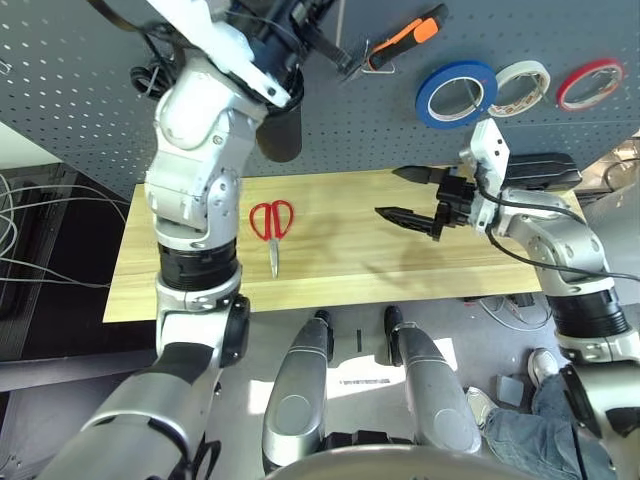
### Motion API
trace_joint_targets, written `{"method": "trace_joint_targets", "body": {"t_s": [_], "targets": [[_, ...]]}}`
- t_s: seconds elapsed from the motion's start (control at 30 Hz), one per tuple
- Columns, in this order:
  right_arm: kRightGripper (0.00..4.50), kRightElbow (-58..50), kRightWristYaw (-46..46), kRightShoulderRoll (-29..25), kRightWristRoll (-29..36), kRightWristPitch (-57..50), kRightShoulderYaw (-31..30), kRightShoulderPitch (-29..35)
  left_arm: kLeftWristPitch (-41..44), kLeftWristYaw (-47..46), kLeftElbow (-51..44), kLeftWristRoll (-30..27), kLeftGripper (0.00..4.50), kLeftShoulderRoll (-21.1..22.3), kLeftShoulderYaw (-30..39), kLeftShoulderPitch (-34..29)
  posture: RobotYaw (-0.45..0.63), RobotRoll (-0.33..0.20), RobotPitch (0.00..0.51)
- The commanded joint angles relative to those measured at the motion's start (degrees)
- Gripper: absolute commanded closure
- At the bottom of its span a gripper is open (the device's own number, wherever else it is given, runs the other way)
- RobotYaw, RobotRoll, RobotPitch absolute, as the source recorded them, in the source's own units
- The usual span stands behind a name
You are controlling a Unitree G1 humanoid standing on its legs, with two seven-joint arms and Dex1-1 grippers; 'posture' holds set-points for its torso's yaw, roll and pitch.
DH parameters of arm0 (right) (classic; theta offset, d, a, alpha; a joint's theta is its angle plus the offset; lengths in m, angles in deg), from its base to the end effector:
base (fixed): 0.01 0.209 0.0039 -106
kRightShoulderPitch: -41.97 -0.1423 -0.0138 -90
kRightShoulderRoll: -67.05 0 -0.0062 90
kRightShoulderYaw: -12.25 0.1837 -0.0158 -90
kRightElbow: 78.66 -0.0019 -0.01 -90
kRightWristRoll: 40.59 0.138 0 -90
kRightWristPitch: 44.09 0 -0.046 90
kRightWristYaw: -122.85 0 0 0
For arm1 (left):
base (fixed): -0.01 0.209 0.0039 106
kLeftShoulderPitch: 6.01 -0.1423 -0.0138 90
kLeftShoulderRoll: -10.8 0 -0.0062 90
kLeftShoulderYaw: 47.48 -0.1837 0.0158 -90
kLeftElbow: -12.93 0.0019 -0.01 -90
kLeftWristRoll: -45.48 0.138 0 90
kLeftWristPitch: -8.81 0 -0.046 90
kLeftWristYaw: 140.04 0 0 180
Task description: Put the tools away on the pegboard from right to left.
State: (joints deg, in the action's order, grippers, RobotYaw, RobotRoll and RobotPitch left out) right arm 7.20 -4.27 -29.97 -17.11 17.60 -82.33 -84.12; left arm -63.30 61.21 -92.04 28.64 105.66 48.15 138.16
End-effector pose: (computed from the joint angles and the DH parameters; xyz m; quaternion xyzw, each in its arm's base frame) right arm 0.2880 -0.1611 0.1938 -0.0700 -0.0479 0.5556 0.8271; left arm 0.2575 0.1557 0.3156 0.1114 -0.4140 -0.2626 0.8644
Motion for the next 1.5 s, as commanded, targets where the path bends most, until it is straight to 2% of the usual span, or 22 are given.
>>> {"method": "trace_joint_targets", "body": {"t_s": [0.03,0.27,0.6,0.9,1.13,1.23,1.3,1.37,1.5], "targets": [[0.0,0.11,-1.99,2.25,1.57,1.36,1.71,-1.7,1.94,-1.22,0.87,1.77,3.96,1.47,0.14,-0.57,0.15,0.0,0.324],[0.0,1.22,-4.27,6.26,3.41,3.27,3.95,-5.59,3.87,-3.51,1.06,3.4,3.96,2.94,1.34,-2.63,0.16,0.0,0.323],[0.0,2.18,-4.59,7.7,3.9,4.2,3.55,-7.4,12.59,-7.03,2.86,5.38,3.96,4.98,1.9,-3.65,0.17,0.0,0.325],[0.0,3.25,-4.77,7.68,3.48,4.95,3.46,-7.66,13.52,-6.98,3.47,5.18,3.96,4.49,1.45,-4.22,0.16,0.0,0.327],[0.0,3.38,-4.46,6.43,2.92,5.06,3.25,-6.34,10.69,-3.8,2.67,4.8,1.62,5.63,0.56,-2.12,0.16,0.0,0.326],[0.0,3.93,-4.12,4.44,1.93,4.25,2.79,-4.74,11.16,-0.04,0.04,-0.43,0.69,4.0,1.01,-0.3,0.16,0.0,0.327],[0.0,5.53,-3.58,1.76,-0.15,3.92,1.7,-2.12,14.66,3.21,-3.47,-5.73,0.03,2.83,-0.17,0.17,0.16,0.0,0.326],[0.0,7.58,-3.55,-0.57,-2.66,4.4,0.7,0.42,19.74,4.99,-6.53,-9.71,0.03,2.16,-2.13,-0.32,0.16,0.0,0.327],[0.0,10.16,-4.55,-2.64,-5.41,4.15,0.03,3.36,29.11,5.63,-8.69,-13.32,0.03,2.54,-5.8,-3.31,0.15,0.0,0.329]]}}
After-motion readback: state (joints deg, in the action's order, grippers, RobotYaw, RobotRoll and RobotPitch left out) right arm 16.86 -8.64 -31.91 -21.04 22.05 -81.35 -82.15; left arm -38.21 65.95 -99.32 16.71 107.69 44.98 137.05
